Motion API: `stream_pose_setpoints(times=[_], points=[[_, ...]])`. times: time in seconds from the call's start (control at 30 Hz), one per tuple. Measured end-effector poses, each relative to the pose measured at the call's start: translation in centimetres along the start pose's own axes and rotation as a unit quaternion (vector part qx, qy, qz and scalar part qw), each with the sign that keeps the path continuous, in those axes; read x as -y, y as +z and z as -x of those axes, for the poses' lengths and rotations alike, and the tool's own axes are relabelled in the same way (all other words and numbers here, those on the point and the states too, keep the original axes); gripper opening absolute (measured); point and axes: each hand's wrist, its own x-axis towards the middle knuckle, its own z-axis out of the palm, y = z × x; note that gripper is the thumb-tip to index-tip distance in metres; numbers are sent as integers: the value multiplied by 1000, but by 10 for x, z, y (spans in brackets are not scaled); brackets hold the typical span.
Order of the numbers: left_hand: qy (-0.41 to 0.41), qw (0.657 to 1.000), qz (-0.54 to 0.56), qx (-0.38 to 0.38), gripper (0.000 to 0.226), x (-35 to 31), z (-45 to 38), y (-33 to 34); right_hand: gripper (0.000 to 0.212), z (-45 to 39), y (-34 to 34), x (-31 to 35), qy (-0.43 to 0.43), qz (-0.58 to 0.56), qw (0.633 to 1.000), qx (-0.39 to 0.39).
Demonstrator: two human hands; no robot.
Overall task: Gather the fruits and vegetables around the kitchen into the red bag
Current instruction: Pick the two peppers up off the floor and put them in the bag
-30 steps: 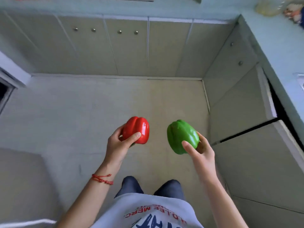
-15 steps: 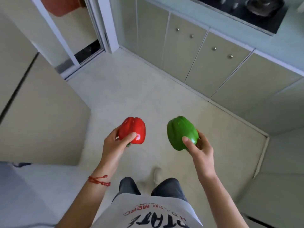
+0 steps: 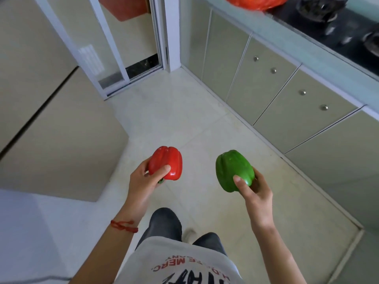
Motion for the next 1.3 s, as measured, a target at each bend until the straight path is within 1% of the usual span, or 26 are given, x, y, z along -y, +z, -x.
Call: stream_pose_setpoints(times=[0.03,0.1,0.17,0.23,0.27,0.4,0.53,0.7,0.8,0.87,1.0,1.17,1.3], points=[[1,1000,2,1,80,-3,-9,4,53,-11,2,2,2,-2,1000,2],[4,1000,7,2,64,-11,-29,13,43,-34,7,7,4,-7,1000,4],[9,1000,11,1,46,-21,-54,24,42,-61,13,12,9,-13,1000,1],[10,1000,9,2,35,-32,-84,34,46,-91,21,20,12,-16,1000,-4],[12,1000,5,2,35,-38,-100,38,48,-107,26,24,12,-18,1000,-7],[16,1000,-6,3,50,-71,-172,56,58,-176,50,49,8,-30,999,-27],[19,1000,-19,12,53,-118,-247,79,70,-250,77,79,18,-45,998,-41],[34,998,-40,30,53,-174,-331,109,65,-332,99,115,15,-61,996,-57],[36,998,-42,36,52,-199,-371,131,56,-374,105,130,11,-70,995,-70],[31,998,-36,33,52,-211,-396,146,55,-402,107,139,12,-75,994,-73],[17,999,-19,32,46,-227,-445,188,57,-468,106,154,11,-84,994,-65],[10,999,-25,25,45,-256,-506,253,56,-563,96,181,0,-79,996,-52],[28,999,-33,28,41,-291,-548,302,46,-634,84,213,-9,-75,997,-30]])
